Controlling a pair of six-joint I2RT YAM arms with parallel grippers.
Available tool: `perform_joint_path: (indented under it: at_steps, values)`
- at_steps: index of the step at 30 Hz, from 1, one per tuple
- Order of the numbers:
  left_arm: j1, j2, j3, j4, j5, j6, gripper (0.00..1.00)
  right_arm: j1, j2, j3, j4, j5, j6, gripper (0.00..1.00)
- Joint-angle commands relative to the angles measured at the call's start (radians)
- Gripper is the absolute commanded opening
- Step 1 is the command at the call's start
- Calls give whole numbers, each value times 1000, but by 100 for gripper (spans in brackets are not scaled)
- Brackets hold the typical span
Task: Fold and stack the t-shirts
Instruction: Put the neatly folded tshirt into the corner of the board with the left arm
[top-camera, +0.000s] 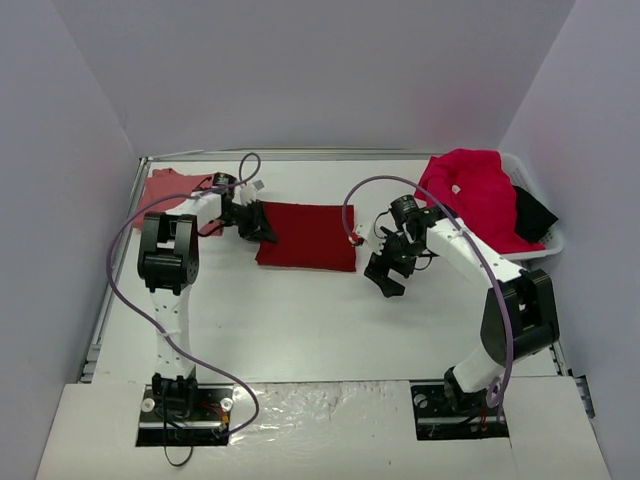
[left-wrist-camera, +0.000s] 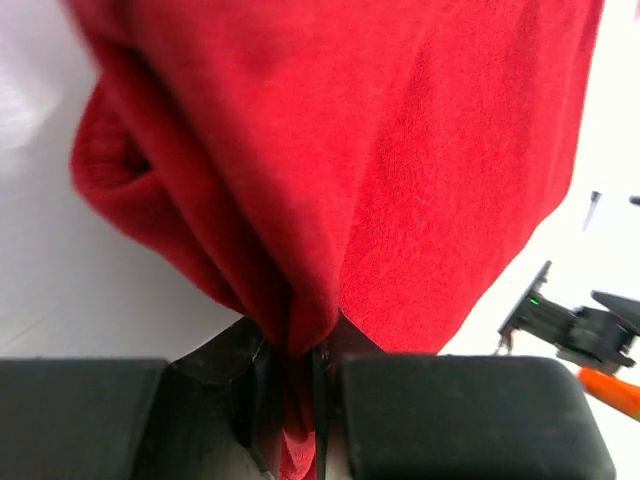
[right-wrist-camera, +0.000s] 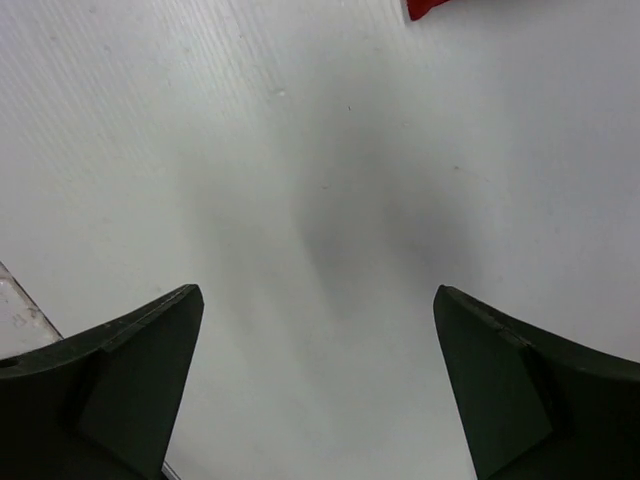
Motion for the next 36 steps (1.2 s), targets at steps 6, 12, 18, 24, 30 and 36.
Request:
perform_joint_path:
  at_steps: [6,12,18,24,30,36]
  values:
    - [35,-84,246,-288,-211,154,2,-32,80,-18,29,-154,12,100]
    - [44,-65,392,-432,-326,218,2,-71,89,-61,50,-177,-5,100]
    - [46,-62,513,-521,-461,266,2,-75,110,-70,63,-194,-6,100]
    - [46,-13,670,-647,-620,355,2,-75,115,-86,70,-180,-8,100]
    - [46,34,785,-713,-735,404,2,-75,127,-90,73,-163,-6,100]
    - [46,70,817,-724,-844,467,2,-75,146,-95,75,-145,-3,100]
